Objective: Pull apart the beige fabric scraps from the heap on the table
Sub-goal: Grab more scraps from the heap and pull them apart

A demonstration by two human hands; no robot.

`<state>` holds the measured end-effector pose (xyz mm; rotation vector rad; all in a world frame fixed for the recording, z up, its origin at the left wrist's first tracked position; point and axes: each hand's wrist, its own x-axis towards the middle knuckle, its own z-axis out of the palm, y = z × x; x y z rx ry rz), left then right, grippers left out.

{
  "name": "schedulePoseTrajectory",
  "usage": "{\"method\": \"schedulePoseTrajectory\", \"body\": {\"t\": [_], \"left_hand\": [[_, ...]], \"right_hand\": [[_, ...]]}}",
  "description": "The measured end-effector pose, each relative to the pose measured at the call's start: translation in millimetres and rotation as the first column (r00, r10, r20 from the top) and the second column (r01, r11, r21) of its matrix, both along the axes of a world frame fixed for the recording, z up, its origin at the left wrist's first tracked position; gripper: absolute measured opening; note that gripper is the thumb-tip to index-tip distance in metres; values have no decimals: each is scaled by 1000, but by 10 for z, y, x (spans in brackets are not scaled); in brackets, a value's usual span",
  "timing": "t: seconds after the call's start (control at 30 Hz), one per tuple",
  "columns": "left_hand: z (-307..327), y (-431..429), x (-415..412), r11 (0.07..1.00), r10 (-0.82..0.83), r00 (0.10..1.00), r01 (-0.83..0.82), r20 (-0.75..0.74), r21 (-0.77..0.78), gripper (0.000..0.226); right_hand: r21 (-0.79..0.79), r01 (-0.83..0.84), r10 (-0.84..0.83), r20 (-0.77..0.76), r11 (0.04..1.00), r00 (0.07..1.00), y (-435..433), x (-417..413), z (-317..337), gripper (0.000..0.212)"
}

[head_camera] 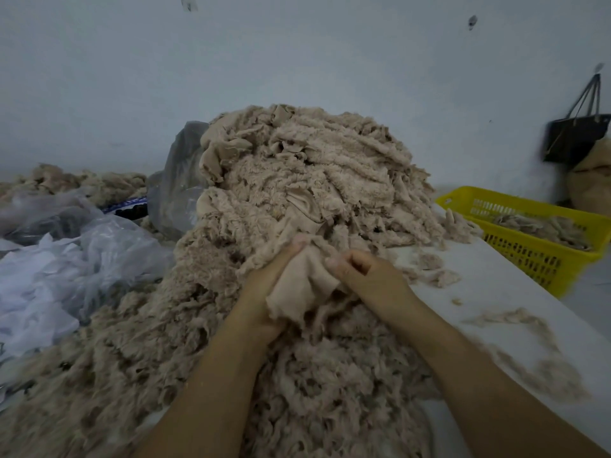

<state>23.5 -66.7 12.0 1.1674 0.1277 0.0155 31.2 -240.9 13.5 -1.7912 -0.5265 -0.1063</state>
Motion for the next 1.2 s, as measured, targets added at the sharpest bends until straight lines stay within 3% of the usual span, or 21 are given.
{"method": "schedulePoseTrajectory", "body": {"t": [0.1,0.17,0.27,0.37,0.4,0.5,0.63,0.7,0.73,0.83,1.03,1.07,1.13,1.2], "left_hand": [[-52,89,-5,973,23,997,-38,-68,-229,40],[-33,138,-32,945,-67,998,56,-22,-322,33],[53,89,-72,856,-304,940,340,153,-390,35],[109,48,-83,765,-354,906,423,232,-486,46],[102,36,-78,776,-322,917,398,236,-489,43],[111,34,-54,846,-187,963,258,193,-467,31],[153,235,47,686,58,983,86,172,-722,48],[152,269,66,678,89,981,68,174,-732,30],[143,235,55,707,62,987,61,147,-704,14],[70,121,75,753,17,996,45,88,-656,39],[166,191,-66,655,-2,970,184,243,-733,21],[182,198,-81,644,-5,960,217,279,-734,20],[181,163,-76,712,-48,961,224,272,-665,22],[170,83,-77,829,-141,965,237,221,-507,28]], "right_hand": [[-50,19,-18,30,999,999,8,26,-35,31],[74,51,-51,-13,996,999,-8,44,-16,31],[285,10,24,-116,959,993,-5,51,14,36],[400,60,25,-203,915,979,42,96,10,34],[400,96,-7,-220,912,975,66,104,9,33],[341,190,-114,-232,921,966,111,147,-21,31],[247,403,-338,-267,881,902,-46,262,-41,40],[206,445,-391,-254,872,885,-146,267,-62,42],[140,428,-393,-222,893,892,-173,260,-86,39],[-233,267,-297,-106,935,949,-94,210,-147,33],[-666,322,-319,131,673,939,-52,242,-180,30],[-687,335,-315,160,645,935,-52,239,-199,28],[-663,385,-294,251,642,922,-40,223,-223,24],[-492,411,-264,341,768,902,-12,170,-185,24]]}}
